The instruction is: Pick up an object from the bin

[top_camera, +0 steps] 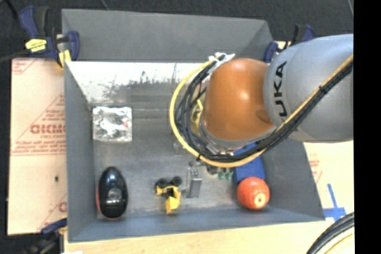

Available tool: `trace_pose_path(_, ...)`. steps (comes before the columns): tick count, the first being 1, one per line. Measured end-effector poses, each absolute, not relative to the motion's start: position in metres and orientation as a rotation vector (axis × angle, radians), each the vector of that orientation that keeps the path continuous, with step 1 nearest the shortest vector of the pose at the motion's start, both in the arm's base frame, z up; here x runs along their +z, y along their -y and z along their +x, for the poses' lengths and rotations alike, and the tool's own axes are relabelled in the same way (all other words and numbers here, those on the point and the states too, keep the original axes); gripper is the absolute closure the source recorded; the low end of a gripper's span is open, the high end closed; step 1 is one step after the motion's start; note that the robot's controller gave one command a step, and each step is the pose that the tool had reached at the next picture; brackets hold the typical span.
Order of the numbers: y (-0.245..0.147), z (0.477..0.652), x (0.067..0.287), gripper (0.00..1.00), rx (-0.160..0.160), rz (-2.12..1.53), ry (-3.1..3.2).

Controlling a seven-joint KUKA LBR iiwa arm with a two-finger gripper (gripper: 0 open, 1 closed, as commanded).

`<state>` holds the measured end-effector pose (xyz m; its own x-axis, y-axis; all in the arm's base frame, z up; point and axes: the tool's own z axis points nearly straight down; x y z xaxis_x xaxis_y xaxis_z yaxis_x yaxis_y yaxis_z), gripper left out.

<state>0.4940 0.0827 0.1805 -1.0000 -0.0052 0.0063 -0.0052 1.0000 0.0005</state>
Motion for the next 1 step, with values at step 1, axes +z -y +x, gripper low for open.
trace_pose_path(1, -0.0823, 0.4958, 0.1849, 0.0, -0.003, 0.004, 3.144)
